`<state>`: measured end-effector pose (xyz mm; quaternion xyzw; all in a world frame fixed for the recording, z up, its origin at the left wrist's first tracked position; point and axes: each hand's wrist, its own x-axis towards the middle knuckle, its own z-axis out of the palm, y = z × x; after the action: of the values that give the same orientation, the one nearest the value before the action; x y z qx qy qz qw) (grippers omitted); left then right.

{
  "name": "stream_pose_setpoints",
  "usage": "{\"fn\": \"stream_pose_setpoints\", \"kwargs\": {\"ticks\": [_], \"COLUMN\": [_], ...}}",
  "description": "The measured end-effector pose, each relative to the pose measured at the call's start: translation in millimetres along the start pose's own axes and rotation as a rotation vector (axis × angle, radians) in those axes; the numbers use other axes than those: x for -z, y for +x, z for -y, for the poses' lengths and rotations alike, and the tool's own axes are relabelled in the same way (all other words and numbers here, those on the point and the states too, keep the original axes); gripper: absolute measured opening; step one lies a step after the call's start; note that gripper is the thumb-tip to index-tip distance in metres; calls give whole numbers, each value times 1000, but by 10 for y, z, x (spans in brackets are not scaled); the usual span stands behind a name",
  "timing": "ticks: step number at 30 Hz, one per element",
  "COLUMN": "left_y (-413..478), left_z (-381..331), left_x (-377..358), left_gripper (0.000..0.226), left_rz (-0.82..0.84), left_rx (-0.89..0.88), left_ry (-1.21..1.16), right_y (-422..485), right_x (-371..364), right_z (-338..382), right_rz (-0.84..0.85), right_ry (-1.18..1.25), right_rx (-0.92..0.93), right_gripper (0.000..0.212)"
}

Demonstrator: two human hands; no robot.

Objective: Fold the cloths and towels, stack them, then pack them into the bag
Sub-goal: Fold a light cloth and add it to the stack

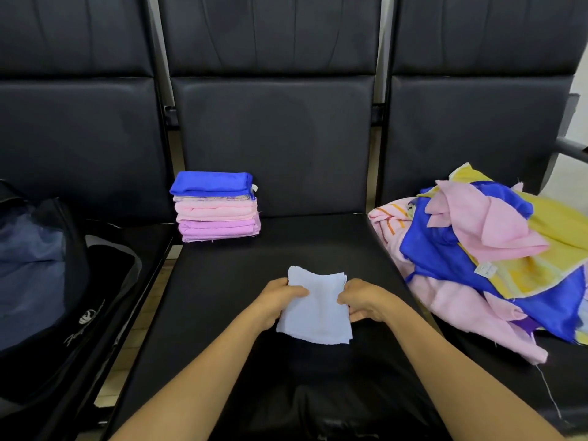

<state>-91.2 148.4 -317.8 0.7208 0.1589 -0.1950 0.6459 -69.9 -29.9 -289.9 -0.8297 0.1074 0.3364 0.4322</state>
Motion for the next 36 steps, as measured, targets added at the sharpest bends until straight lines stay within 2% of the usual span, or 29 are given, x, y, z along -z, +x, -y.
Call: {"fn": "stream_pose_setpoints", "kwargs": {"ticks": [2,5,8,10,12,14,16,17,19,21,22,27,31,36], "left_y": [-84,-232,-437,-546,-582,-566,-536,-534,-549,-586,-596,-585,-613,-628], "left_z": [-143,-412,-626,-692,-677,-605,-490,-436,-357,-341,-336,-267,-250,-252], "left_x": [-7,57,201,334,481,620,741,779,837,881,904,890,840,877], "left_gripper": [28,38,29,27,32,43,50,52,48,35,36,62,52,21], "left_rz": [53,100,160,194,159,9,-132,-162,-164,-136,-121,-182,-297,-349], "left_rx": [-39,-60,-98,-120,-146,-179,-234,-273,-350,-395,-395,-389,-504,-556], "left_ry": [-30,-34,-123,-237,-295,-228,-160,-151,-99,3,46,402,490,597], "right_y": [2,-5,-3,-66,-175,-224,-236,-259,-286,-293,-294,-264,-279,-297], "right_x": [-11,-27,-37,-59,-102,-141,-166,-181,-218,-258,-282,-308,-318,-341], "right_z": [8,46,96,157,243,314,358,379,396,401,407,409,408,424], "right_rz": [-22,-12,156,327,376,284,197,182,167,139,93,-176,-271,-363], "right_ry": [8,91,491,783,900,845,697,609,484,392,325,39,-91,-181], "right_rx": [-2,7,-3,55,158,309,440,481,519,553,576,619,641,729], "right_gripper": [25,46,56,52,41,38,45,40,31,38,43,45,32,18]}}
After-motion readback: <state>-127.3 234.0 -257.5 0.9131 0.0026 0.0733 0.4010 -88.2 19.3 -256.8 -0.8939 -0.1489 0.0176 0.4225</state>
